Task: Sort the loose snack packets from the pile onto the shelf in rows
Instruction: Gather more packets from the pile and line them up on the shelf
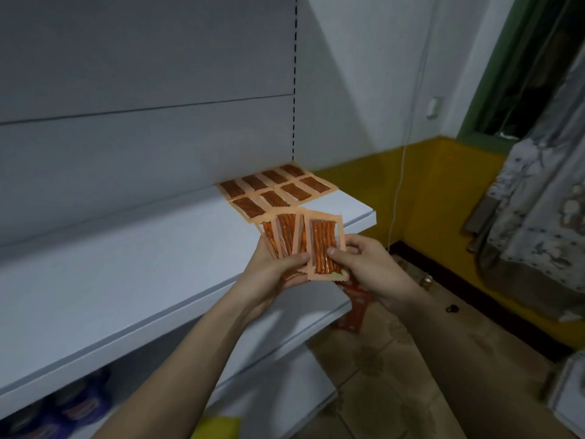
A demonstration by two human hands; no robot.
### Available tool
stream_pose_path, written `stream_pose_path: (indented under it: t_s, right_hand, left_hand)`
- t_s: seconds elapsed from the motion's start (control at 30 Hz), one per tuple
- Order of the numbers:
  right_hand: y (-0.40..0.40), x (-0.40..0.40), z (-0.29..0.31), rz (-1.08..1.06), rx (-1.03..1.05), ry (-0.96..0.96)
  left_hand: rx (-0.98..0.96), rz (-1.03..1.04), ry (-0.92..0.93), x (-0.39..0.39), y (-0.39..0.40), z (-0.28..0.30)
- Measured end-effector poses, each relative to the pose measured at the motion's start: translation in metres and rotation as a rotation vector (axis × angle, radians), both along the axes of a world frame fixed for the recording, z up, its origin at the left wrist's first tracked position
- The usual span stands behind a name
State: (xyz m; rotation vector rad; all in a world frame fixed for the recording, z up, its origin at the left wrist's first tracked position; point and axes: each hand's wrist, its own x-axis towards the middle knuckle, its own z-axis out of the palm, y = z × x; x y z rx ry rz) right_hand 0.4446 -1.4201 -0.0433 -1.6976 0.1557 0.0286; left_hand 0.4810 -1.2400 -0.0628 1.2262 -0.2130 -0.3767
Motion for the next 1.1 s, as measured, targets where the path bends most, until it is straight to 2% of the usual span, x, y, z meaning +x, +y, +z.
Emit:
stream_pose_path:
  t_s: [0.3, 0.47, 0.6, 0.7, 0.8, 0.93, 1.0, 1.1]
  right_hand:
    - [-0.034, 0.097, -0.007, 0.154, -0.019, 0.007]
    - [-0.067, 0.150, -0.004, 0.127, -0.091, -0.036]
    - [-0.116, 0.189, 0.007, 0.209, -0.295, -0.036]
    - [-0.137, 0.213, 0.013, 0.354, -0.487, 0.051]
    - [-0.139, 0.228, 0.016, 0.498, -0.844, 0.071]
    - [-0.132, 0.240, 0.018, 0.562, -1.316, -0.138]
    - [-0.130, 0.241, 0.017, 0.572, -1.360, -0.279]
    - [-0.132, 0.237, 0.008, 0.676, -1.264, -0.440]
  left_hand:
    - [-0.013, 0.184, 0.003, 0.063, -0.037, 0.002]
    - [-0.160, 0.261, 0.060, 0.117, -0.060, -0.002]
    - [-0.212, 0.311, 0.033, 0.143, -0.074, -0.004]
    - [-0.205, 0.375, 0.008, 0.147, -0.078, -0.010]
    - [-0.200, 0.459, 0.062, 0.151, -0.074, -0.011]
    - [-0.163, 0.529, 0.036, 0.153, -0.075, -0.010]
    - [-0.134, 0.574, 0.001, 0.149, -0.083, -0.009]
    - [-0.049, 0.691, -0.039, 0.141, -0.095, -0.012]
